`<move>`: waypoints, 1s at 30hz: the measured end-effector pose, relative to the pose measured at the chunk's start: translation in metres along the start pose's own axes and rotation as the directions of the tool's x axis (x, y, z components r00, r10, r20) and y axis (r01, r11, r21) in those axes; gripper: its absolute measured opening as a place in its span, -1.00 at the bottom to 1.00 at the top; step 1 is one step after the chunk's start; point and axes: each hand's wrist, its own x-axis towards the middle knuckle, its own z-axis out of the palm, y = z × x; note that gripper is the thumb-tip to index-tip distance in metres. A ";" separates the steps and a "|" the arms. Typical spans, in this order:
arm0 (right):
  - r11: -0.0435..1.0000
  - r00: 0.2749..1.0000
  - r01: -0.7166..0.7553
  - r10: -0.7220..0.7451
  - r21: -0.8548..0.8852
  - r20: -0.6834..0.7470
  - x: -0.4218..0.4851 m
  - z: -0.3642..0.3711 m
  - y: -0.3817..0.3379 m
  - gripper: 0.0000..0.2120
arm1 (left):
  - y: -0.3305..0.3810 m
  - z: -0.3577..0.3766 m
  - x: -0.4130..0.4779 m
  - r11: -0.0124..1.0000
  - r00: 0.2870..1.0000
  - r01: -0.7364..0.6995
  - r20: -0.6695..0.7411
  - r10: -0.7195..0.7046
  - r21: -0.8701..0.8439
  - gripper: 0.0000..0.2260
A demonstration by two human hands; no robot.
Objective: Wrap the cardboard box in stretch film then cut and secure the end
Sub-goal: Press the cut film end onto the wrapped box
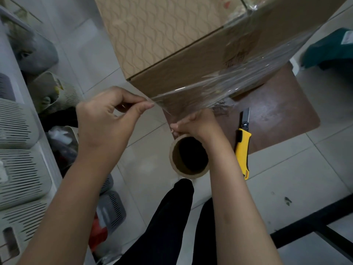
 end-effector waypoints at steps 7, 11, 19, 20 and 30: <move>0.990 0.973 -0.128 0.114 0.059 0.202 0.025 -0.012 0.011 -0.84 | -0.027 0.009 0.002 0.998 0.998 -0.055 0.024 0.056 -0.033 -0.78; 0.993 0.971 -0.042 0.014 0.112 0.240 0.047 -0.011 0.018 -0.91 | -0.042 0.015 0.009 0.991 0.993 -0.116 0.003 0.117 -0.058 -0.81; 0.978 0.948 0.179 -0.200 0.107 0.246 0.069 -0.009 0.038 -0.81 | -0.063 0.016 0.034 0.812 0.834 -0.550 0.087 0.544 0.193 -0.81; 0.976 0.943 0.198 -0.214 0.087 0.255 0.070 -0.007 0.040 -0.77 | -0.065 0.017 0.036 0.777 0.807 -0.588 0.097 0.582 0.224 -0.80; 0.968 0.938 0.209 -0.158 -0.138 0.310 0.081 -0.007 0.047 -0.46 | -0.070 0.026 0.045 0.663 0.724 -0.678 0.128 0.678 0.319 -0.66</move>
